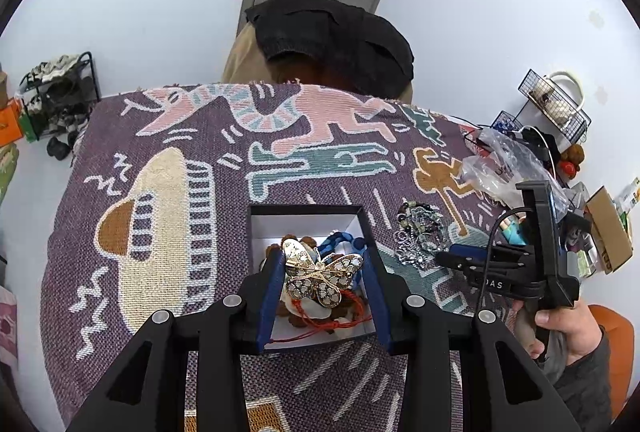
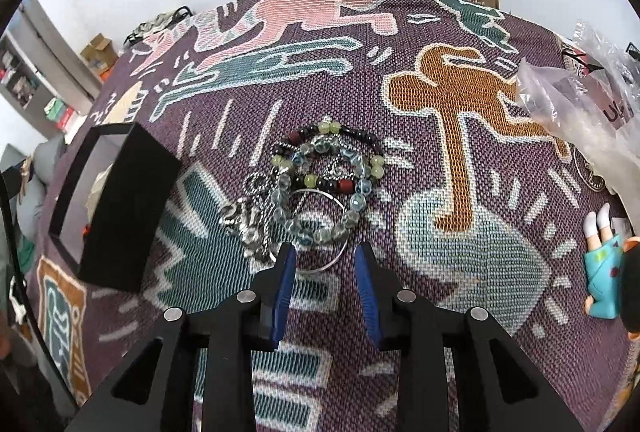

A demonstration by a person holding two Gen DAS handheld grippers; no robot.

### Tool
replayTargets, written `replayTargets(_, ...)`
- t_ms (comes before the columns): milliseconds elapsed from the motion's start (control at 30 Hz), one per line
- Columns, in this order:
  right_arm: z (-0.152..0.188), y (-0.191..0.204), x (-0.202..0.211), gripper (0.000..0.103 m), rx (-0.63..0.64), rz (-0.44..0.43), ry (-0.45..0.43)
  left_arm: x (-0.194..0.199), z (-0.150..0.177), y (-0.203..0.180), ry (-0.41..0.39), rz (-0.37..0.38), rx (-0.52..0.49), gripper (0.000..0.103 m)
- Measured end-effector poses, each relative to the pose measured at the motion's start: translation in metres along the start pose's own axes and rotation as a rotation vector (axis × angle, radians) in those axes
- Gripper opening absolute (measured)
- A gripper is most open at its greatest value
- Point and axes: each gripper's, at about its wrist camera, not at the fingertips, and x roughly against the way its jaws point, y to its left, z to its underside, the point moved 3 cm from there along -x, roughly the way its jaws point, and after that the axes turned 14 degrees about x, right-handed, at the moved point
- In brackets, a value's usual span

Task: Organize jewelry
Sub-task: 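Lower the butterfly pendant into the black box with the left tool while the right tool grasps the silver hoop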

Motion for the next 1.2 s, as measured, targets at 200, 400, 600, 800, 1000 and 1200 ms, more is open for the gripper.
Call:
replayTargets(200, 0.001, 0.002, -0.006, 0.032, 0.042, 0.073, 0.037, -0.001, 0.000, 0.003, 0.003, 0.003, 0.005, 0.041)
replayTargets(400, 0.027, -0.004, 0.007, 0.031, 0.066, 0.108, 0.069, -0.002, 0.004, 0.001, 0.006, 0.021, 0.004, 0.041)
replayTargets(600, 0.057, -0.013, 0.025, 0.031, 0.064, 0.120, 0.097, -0.002, 0.007, -0.001, 0.008, 0.034, 0.008, 0.041)
replayTargets(800, 0.052, -0.004, 0.033, 0.063, 0.067, 0.066, 0.063, -0.002, 0.011, -0.004, 0.010, 0.041, 0.002, 0.041)
replayTargets(1000, 0.044, 0.006, 0.019, 0.067, 0.091, 0.067, 0.080, 0.000, 0.010, 0.008, 0.005, 0.029, 0.022, 0.041)
replayTargets(1200, 0.047, 0.011, 0.012, 0.066, 0.109, 0.080, 0.085, 0.000, 0.009, 0.016, 0.004, 0.026, 0.037, 0.041)
